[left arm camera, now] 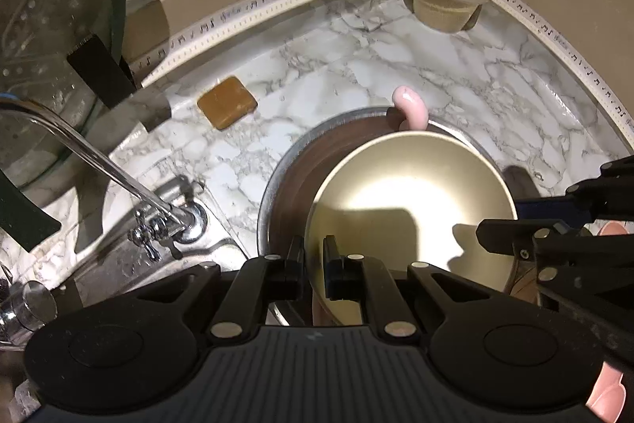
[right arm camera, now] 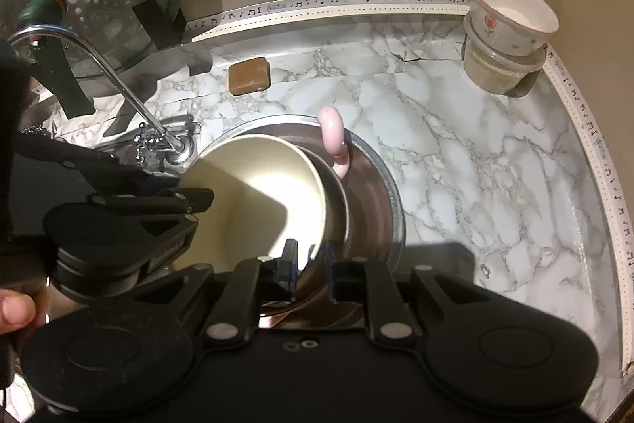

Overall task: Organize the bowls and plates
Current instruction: 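Lower the cream bowl into the steel pot with both grippers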

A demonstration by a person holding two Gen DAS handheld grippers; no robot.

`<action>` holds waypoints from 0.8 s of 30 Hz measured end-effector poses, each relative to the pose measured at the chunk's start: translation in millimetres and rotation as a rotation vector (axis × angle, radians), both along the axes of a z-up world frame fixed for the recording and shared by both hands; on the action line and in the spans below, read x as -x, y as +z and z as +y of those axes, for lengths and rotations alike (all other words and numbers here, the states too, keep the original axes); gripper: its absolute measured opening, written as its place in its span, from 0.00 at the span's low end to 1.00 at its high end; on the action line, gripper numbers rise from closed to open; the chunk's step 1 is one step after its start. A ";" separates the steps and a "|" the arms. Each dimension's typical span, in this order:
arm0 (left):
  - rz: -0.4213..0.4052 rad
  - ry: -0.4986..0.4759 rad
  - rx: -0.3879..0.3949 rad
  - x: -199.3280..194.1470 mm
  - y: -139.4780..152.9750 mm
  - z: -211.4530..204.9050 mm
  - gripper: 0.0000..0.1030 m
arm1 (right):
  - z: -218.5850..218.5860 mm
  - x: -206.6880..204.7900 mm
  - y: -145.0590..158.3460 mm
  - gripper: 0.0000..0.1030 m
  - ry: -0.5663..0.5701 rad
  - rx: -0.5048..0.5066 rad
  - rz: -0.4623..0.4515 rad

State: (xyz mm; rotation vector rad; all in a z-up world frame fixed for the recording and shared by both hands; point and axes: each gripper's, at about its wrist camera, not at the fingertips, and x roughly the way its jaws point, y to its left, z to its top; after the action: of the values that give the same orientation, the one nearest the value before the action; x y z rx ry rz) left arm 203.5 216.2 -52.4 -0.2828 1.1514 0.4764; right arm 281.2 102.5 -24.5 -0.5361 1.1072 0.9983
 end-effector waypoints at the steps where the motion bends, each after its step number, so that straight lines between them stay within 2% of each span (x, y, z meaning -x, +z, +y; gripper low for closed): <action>1: 0.000 0.000 0.002 0.2 -1.1 0.3 0.08 | 0.0 -0.3 0.0 0.19 -0.001 -0.003 0.005; 15: -0.080 0.018 0.062 21.2 10.2 10.9 0.09 | -21.6 -9.0 14.3 0.22 -0.022 -0.056 0.045; 21: -0.115 0.034 0.097 30.9 15.0 16.0 0.09 | -37.2 -17.2 19.0 0.27 -0.033 -0.071 0.043; 24: -0.130 0.046 0.104 36.4 18.4 17.5 0.10 | -45.3 -20.5 20.4 0.32 -0.036 -0.084 0.044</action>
State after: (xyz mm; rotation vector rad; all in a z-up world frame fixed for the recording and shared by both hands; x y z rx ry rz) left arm 167.2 233.7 -34.0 -0.4256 1.0459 0.4328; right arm 301.7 57.2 -4.1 -0.4265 1.1050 1.0243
